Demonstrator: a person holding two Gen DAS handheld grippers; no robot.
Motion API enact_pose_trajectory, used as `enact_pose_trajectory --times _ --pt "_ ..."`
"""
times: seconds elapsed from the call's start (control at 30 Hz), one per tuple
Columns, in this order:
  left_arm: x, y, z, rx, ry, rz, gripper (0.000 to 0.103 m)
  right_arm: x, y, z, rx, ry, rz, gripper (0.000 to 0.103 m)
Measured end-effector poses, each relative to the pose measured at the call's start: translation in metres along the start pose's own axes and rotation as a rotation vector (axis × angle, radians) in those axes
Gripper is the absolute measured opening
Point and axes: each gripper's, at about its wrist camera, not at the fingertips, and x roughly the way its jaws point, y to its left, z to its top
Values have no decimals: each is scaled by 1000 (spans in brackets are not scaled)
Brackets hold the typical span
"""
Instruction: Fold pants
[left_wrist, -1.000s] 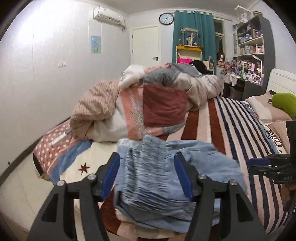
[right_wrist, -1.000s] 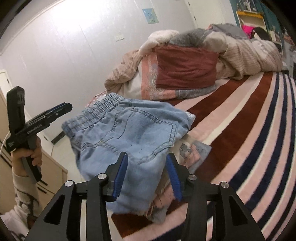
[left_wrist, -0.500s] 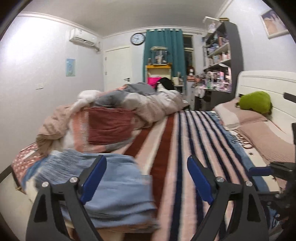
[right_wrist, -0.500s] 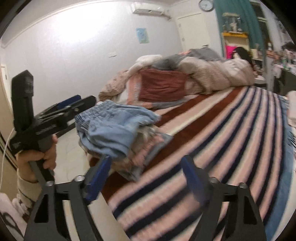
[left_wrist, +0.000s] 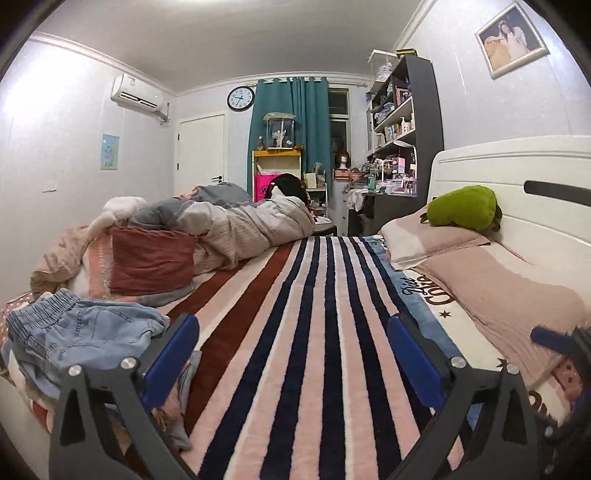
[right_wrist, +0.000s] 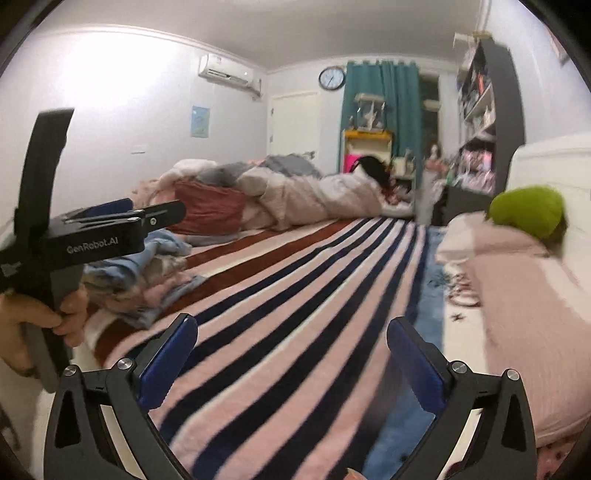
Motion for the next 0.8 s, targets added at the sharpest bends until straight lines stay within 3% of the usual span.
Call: enact_pose_trajectory --times 0.23,0.8 --pt "-2 -1 -6 21 14 10 101 -9 -9 -3 22 -43 -52 102" --pt "-9 -5 -6 32 6 7 101 -18 -18 0 95 -52 -47 102"
